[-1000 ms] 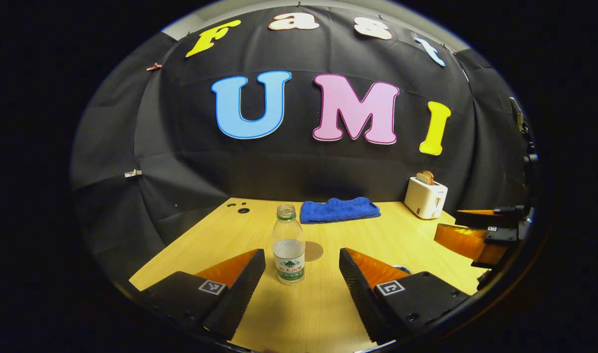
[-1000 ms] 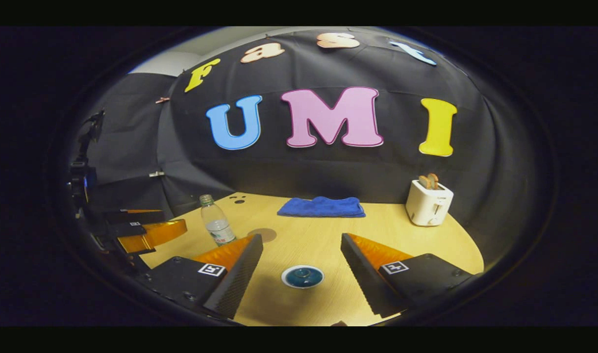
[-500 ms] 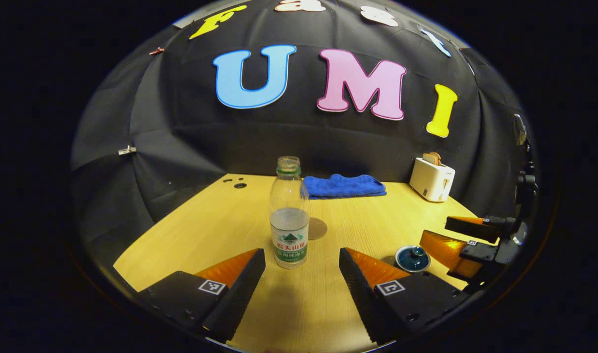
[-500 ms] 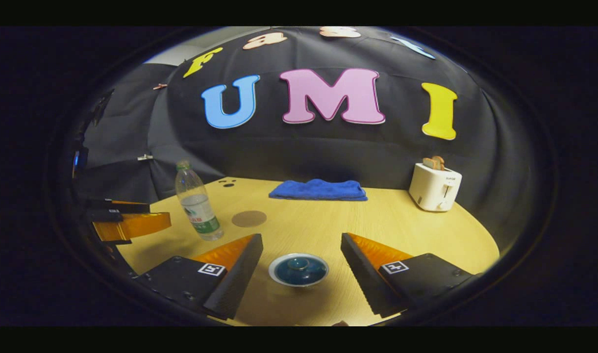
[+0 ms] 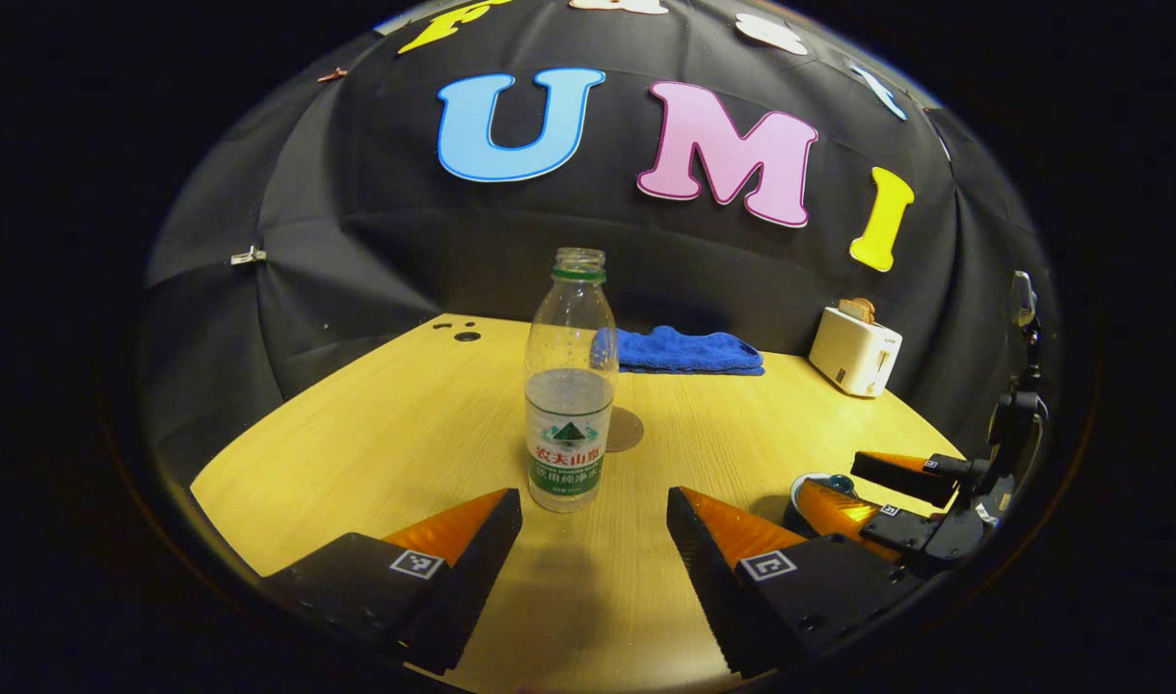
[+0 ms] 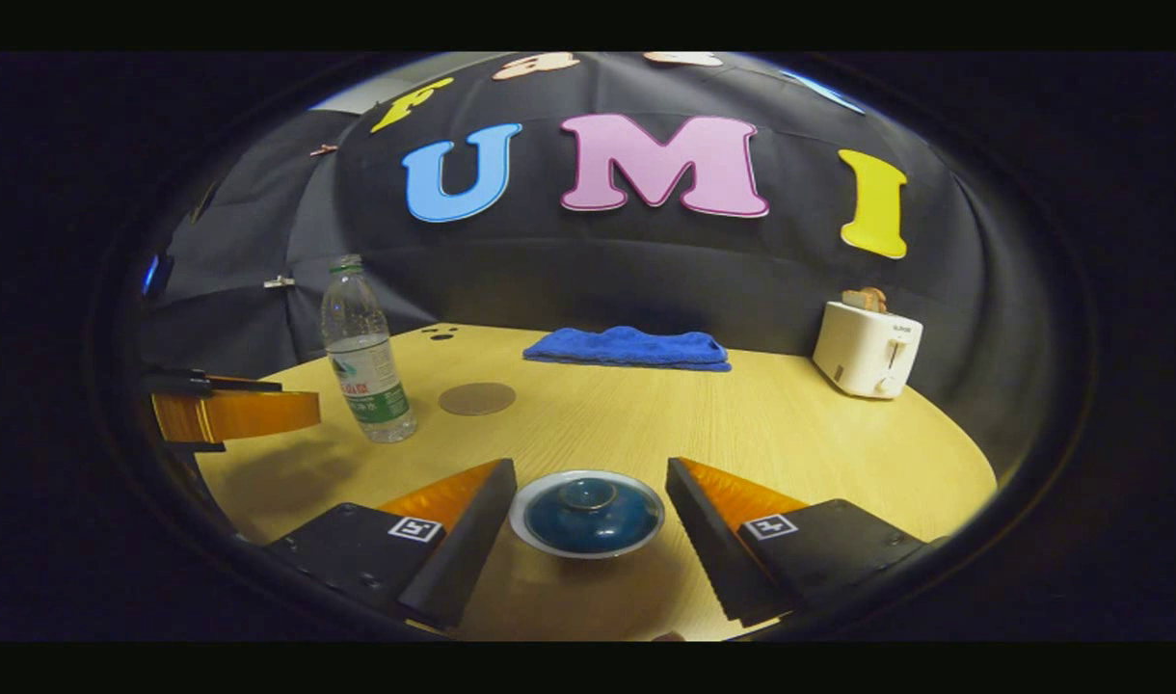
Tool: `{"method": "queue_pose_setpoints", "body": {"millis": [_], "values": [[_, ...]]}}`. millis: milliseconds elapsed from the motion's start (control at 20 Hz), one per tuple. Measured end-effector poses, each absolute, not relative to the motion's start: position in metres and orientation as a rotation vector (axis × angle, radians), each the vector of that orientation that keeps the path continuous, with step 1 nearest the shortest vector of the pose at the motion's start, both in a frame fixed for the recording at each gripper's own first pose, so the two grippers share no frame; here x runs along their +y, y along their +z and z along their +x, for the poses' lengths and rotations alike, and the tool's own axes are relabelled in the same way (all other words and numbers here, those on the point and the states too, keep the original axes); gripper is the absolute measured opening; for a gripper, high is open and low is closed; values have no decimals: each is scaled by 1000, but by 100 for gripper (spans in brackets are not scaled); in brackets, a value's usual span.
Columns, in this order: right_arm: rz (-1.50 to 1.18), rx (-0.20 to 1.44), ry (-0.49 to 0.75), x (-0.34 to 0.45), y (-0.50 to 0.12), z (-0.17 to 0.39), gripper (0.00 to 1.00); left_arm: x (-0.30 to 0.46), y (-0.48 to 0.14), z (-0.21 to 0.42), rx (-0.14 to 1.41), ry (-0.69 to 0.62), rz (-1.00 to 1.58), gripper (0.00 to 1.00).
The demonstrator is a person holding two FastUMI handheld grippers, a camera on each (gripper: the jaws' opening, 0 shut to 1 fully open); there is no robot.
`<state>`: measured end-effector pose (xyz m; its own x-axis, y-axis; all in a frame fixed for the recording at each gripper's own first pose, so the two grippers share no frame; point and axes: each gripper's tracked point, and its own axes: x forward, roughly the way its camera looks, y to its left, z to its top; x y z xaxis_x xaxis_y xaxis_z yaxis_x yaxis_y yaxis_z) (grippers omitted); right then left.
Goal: Open the teacup lid with one hand, grasp the water bottle and pour water into the teacup with the other hand; after pouring, place the water bottle on the coaster and then close the teacup lid.
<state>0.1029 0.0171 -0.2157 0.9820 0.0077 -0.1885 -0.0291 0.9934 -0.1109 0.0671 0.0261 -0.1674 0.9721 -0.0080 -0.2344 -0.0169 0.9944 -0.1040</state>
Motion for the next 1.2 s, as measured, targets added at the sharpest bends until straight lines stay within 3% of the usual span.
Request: {"method": "queue_pose_setpoints", "body": {"millis": [200, 350, 500, 550, 600, 750, 850, 900, 1200], "values": [[-118, 204, 23, 14, -220, 108, 87, 20, -184, 70, 258, -10, -79, 96], [-99, 225, 31, 12, -223, 110, 73, 16, -188, 71, 265, -14, -88, 95], [-98, 252, 38, 14, -222, 109, 70, 14, -187, 74, 262, -21, -83, 96], [-93, 271, 41, 14, -223, 109, 63, 14, -186, 77, 263, -20, -80, 96], [-90, 273, 41, 14, -221, 109, 65, 15, -186, 78, 261, -19, -82, 95], [-96, 301, 48, 15, -222, 116, 48, 20, -185, 79, 257, -9, -90, 95], [-101, 304, 57, 17, -220, 118, 48, 23, -187, 78, 257, -1, -93, 95], [-106, 308, 59, 18, -220, 118, 40, 25, -187, 79, 258, 2, -94, 96], [-138, 325, 80, 19, -219, 118, 29, 37, -194, 76, 262, 24, -106, 95]]}}
